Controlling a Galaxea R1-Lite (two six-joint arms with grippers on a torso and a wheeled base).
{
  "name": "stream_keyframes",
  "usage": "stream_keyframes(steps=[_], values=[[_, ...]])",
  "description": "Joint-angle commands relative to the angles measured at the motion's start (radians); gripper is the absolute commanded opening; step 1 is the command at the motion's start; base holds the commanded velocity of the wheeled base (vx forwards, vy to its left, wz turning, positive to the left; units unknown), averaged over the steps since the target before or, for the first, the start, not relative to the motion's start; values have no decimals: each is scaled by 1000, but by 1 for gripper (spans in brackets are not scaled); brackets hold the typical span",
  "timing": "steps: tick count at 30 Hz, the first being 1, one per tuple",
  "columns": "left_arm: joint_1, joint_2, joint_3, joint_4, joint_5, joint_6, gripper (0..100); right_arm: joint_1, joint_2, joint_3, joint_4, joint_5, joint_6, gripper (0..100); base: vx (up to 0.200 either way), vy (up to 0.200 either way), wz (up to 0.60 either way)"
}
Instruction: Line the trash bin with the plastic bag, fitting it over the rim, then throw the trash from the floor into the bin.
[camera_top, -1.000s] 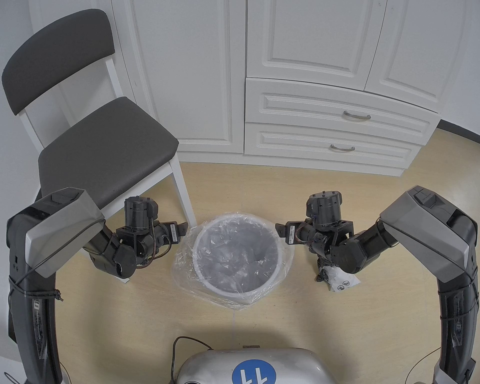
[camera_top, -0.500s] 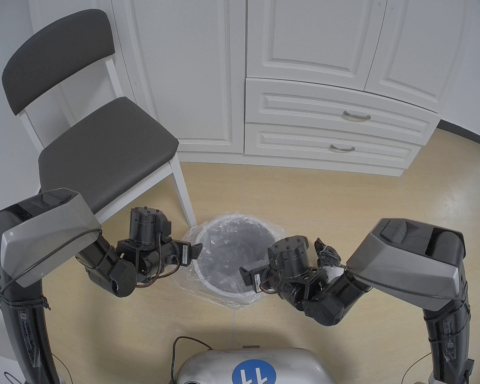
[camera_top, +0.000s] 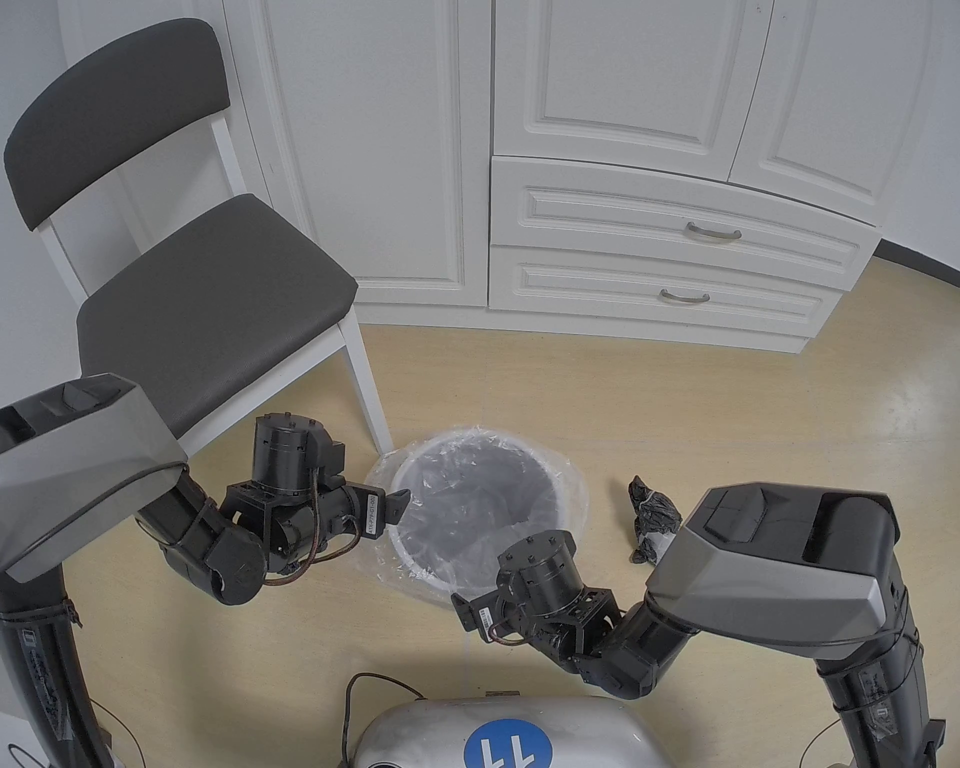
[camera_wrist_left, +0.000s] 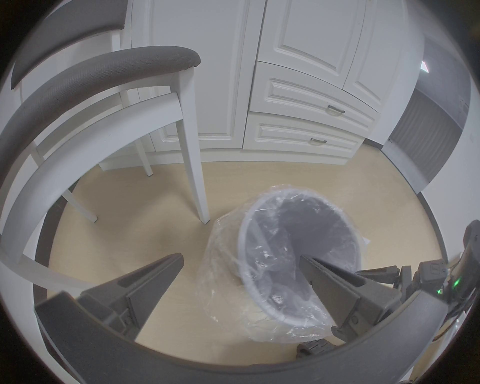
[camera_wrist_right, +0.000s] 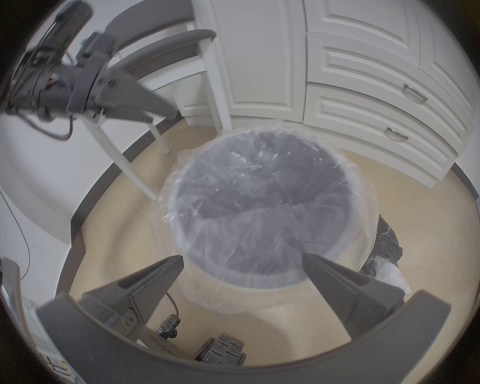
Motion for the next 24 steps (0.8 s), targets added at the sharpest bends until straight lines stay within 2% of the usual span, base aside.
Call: stream_keyframes(steps=[1, 3, 4, 7, 9, 11, 12, 14, 24], values=[[-6, -15, 21, 0, -7, 12, 100, 27, 55, -8, 1, 0, 2, 100, 0, 0, 0], [-6, -14, 26, 0, -14, 15, 100, 27, 61, -11, 1, 0, 2, 100, 0, 0, 0], [-6, -10, 38, 2, -51, 15, 100, 29, 67, -19, -3, 3, 9, 100, 0, 0, 0], [0, -6, 44, 3, -80, 15, 100, 29, 70, -28, -8, 3, 9, 100, 0, 0, 0], [22, 0, 46, 11, -122, 16, 100, 23, 75, -35, -8, 3, 10, 100, 0, 0, 0], [25, 2, 46, 12, -128, 16, 100, 23, 75, -35, -8, 3, 10, 100, 0, 0, 0], [54, 9, 49, 12, -166, 18, 100, 23, 76, -42, -8, 3, 21, 100, 0, 0, 0], [74, 14, 49, 12, -185, 35, 100, 23, 73, -45, -12, 3, 30, 100, 0, 0, 0], [131, 115, -5, -1, -203, 49, 100, 15, 44, -42, -94, 3, 32, 100, 0, 0, 0]])
